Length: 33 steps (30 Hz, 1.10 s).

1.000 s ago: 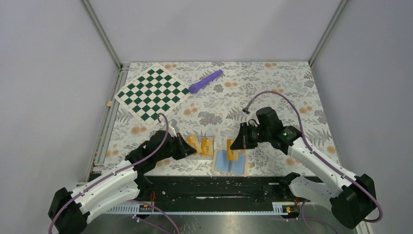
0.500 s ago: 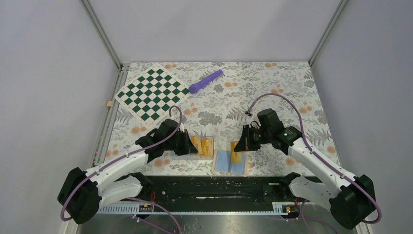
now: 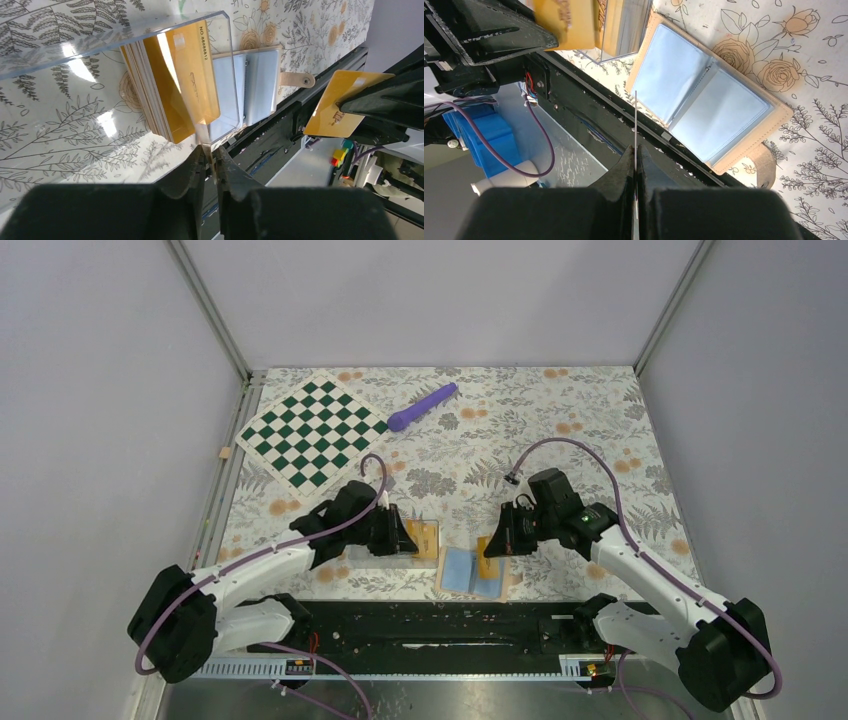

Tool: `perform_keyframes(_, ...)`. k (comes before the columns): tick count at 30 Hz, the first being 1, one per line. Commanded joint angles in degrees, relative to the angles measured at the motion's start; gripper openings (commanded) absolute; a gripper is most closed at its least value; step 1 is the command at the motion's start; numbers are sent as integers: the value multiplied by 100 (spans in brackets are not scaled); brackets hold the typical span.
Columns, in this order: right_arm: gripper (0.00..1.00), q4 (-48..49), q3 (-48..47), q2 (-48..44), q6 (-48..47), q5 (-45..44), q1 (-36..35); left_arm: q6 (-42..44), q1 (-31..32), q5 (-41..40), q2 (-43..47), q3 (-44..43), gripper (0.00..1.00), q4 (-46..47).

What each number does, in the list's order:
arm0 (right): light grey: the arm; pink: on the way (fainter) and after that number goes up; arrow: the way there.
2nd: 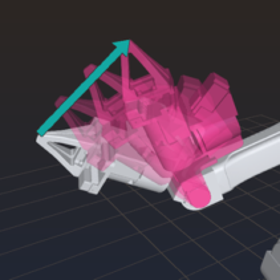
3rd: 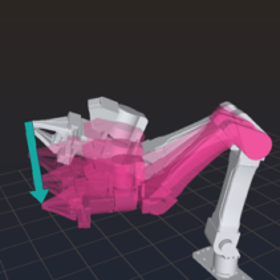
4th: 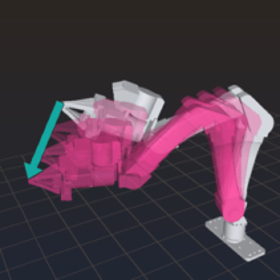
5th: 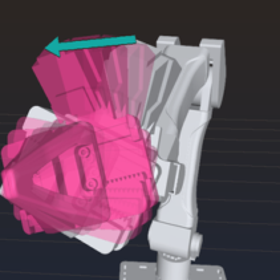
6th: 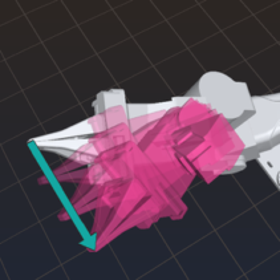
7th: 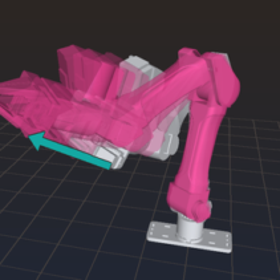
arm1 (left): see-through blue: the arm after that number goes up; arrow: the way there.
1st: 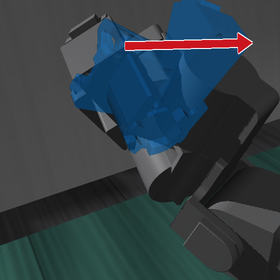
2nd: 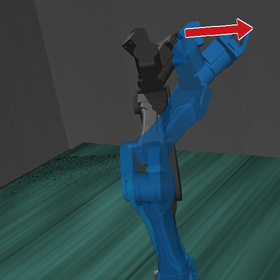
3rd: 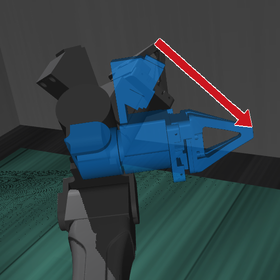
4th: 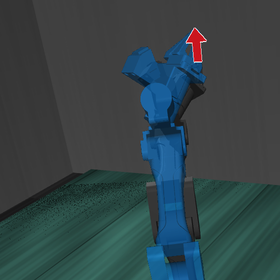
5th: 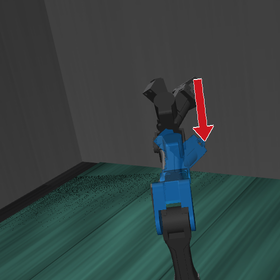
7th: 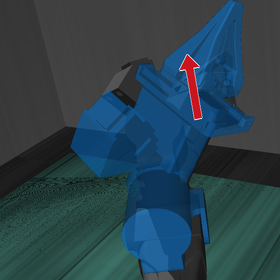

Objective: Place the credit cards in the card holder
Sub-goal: Place the credit card in the storage box, then insert the credit card into the card holder.

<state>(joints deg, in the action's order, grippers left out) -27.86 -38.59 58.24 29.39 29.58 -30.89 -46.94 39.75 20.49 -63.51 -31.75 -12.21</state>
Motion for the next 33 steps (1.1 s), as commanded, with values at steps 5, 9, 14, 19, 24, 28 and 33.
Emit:
perform_keyframes(5, 0, 7, 151, -42, -117, 68, 51, 297, 77, -252, -49, -253, 37, -295)
perform_keyframes(9, 0, 14, 242, -51, -140, 33, 48, 574, 284, -1053, 106, -686, 53, -1187)
perform_keyframes(14, 0, 243, 447, 6, -113, -3, 49, 593, 603, -1694, 347, -1070, 58, -1726)
perform_keyframes(19, 0, 763, 746, 76, 156, -46, 49, 283, 997, -1772, 340, -1115, 58, -1600)
perform_keyframes(24, 0, 1674, 1083, 110, 652, -96, 48, -153, 1407, -1376, 104, -835, 52, -636)
perform_keyframes(28, 0, 2460, 1378, 280, 989, -109, 57, -284, 1803, -1333, -331, -823, 45, -83)
perform_keyframes(33, 0, 3351, 1595, 694, 1286, -82, 75, -273, 2276, -1440, -1080, -1103, 31, 19)
